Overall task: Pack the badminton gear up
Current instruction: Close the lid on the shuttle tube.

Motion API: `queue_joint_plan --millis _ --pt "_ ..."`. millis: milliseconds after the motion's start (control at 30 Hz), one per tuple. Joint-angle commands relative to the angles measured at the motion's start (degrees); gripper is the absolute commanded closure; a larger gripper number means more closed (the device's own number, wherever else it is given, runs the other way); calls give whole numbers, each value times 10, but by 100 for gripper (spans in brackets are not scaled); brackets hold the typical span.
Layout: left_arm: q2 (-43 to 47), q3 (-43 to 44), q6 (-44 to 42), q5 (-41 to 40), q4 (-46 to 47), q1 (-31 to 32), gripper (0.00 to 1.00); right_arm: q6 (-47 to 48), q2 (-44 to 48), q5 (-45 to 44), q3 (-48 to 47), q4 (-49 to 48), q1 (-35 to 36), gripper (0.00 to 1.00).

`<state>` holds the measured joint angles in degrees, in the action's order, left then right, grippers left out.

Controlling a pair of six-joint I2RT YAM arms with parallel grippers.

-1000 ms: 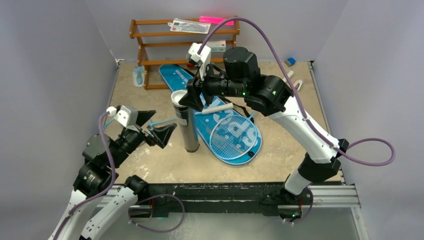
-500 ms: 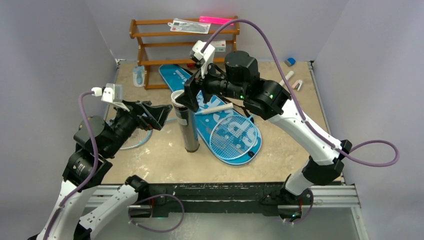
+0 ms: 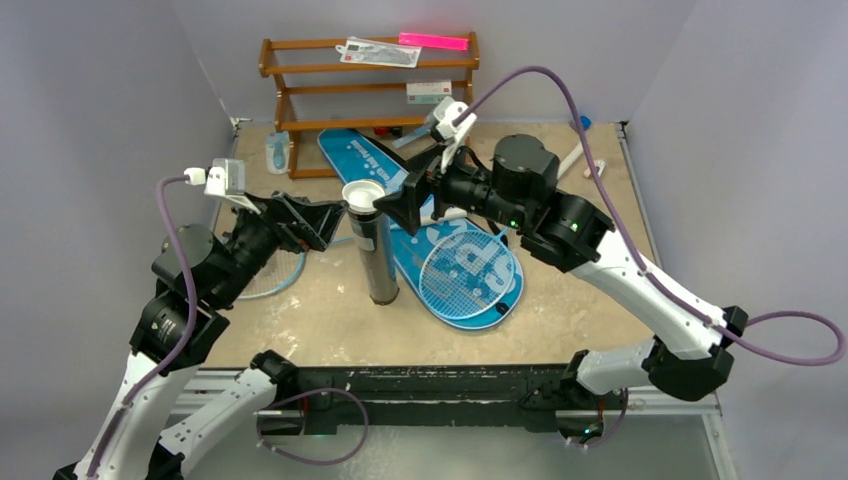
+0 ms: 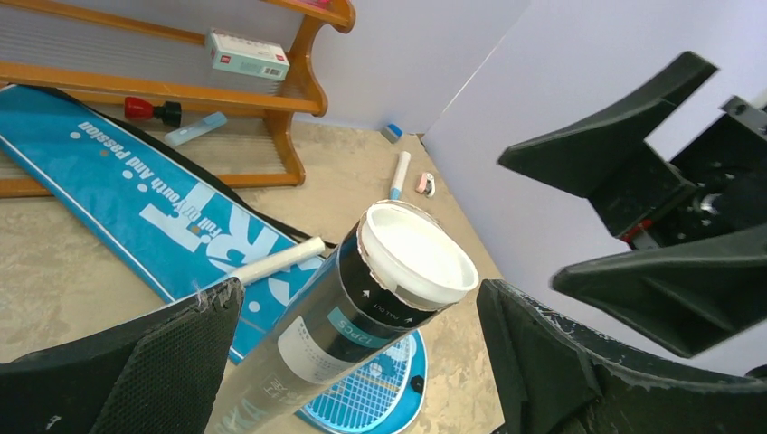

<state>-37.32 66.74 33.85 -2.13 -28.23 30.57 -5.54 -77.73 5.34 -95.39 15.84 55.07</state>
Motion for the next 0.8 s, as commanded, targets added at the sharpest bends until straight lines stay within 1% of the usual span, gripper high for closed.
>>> queue_joint_plan --millis 0,133,233,333,467,533,667,767 --pt "-12 28 14 2 28 1 0 11 48 22 34 -77 1 1" --pt "-30 50 19 0 7 1 1 21 92 52 122 -141 1 1" --pt "-38 63 22 -10 -3 1 2 31 107 66 171 -173 1 1" --pt "-37 65 18 -17 -2 1 5 47 112 76 210 -202 1 1" --pt "-48 81 9 -20 -11 1 10 52 118 83 276 -271 1 1" --pt "-55 89 0 -21 -20 0 15 53 114 76 296 -287 1 1" --pt "-59 98 -10 -25 -30 1 20 52 102 62 324 -315 1 1" --pt "-64 96 -14 -22 -29 1 20 45 91 81 347 -348 1 1"
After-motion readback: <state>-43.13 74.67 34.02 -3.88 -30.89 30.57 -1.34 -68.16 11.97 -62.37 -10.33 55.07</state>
